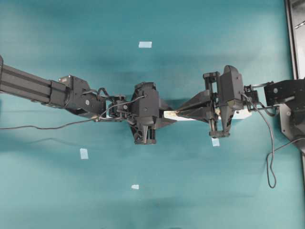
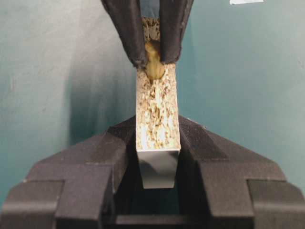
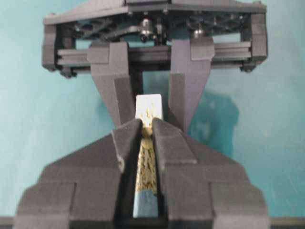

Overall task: Move the wooden board into place and insert the rod into its hole.
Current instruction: 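Lower the dowel into the board's hole with the right gripper, then open the right gripper and raise it off the dowel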

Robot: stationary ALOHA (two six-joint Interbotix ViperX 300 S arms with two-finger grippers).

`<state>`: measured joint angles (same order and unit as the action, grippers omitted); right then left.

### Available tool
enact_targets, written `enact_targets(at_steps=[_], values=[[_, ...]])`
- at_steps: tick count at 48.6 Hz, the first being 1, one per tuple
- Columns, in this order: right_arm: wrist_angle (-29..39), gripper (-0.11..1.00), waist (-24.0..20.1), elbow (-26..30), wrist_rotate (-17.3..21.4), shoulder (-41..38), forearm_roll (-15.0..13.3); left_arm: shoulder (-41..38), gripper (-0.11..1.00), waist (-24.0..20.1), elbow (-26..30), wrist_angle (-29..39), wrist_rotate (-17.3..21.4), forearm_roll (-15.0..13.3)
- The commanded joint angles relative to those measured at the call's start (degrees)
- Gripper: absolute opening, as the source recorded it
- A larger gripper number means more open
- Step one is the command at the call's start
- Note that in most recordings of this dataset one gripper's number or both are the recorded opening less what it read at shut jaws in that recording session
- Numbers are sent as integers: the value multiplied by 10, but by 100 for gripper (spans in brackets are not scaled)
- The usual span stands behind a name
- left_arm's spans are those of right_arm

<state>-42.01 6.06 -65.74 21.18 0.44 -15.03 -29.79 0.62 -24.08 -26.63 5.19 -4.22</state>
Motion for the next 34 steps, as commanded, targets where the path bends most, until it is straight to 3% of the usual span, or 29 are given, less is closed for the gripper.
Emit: enact_targets(at_steps=[1, 23, 34], values=[[39, 9, -4, 2, 2, 17, -1, 20, 21, 7, 5, 0, -2, 2], [248, 9, -52, 69, 6, 26, -4, 20, 21, 7, 4, 9, -2, 1], [282, 9, -62, 70, 31, 26, -4, 22, 21, 7, 4, 11, -2, 1]])
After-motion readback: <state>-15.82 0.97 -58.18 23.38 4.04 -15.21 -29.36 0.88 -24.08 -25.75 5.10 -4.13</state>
